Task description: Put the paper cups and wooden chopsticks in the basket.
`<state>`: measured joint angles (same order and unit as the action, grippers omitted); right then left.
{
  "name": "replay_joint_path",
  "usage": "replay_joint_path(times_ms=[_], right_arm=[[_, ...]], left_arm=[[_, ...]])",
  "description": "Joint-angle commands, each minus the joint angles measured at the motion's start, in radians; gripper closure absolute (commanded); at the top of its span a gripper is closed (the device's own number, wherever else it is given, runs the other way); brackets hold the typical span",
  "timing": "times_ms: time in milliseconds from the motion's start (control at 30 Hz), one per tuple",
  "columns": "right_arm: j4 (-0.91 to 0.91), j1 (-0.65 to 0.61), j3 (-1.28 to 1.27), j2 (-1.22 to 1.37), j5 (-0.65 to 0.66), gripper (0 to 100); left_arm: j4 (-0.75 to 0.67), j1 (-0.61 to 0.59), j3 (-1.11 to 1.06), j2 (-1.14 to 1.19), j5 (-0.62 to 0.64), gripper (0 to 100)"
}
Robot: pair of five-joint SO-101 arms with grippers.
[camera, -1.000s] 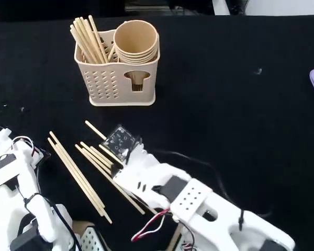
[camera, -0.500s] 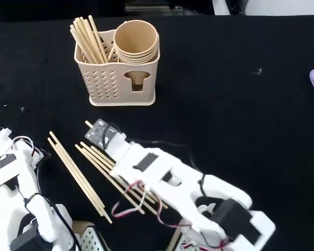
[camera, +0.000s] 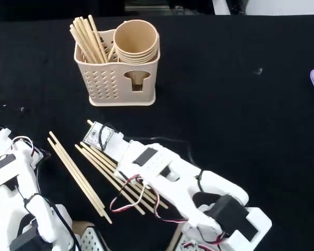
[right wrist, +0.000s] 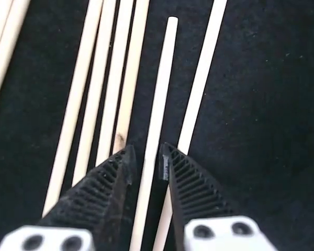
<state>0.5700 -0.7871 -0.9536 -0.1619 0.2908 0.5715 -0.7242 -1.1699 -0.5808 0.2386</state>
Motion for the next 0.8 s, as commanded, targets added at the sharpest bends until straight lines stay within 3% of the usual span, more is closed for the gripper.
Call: replay_joint_path(times_ms=[0,67,233,433,767], right_arm=[[0.041,0.015,0.044,-0.03,0.057,93.3],[0.069,0.015,0.039,-0.084,0.092,99.2],[0.072,0.02,-0.025,-0.22,0.087,93.9],[0.078,0.02,-0.062,-0.26,0.092,77.2],[0.074,0.017,-0.064,-0.211,0.097,75.8]], left_arm=[[-0.021,0.008,0.036,-0.02,0.002,85],[-0.021,0.008,0.036,-0.02,0.002,85],[-0.021,0.01,0.036,-0.02,0.002,85],[-0.021,0.012,0.038,-0.02,0.002,85],[-0.021,0.012,0.036,-0.02,0.002,85]])
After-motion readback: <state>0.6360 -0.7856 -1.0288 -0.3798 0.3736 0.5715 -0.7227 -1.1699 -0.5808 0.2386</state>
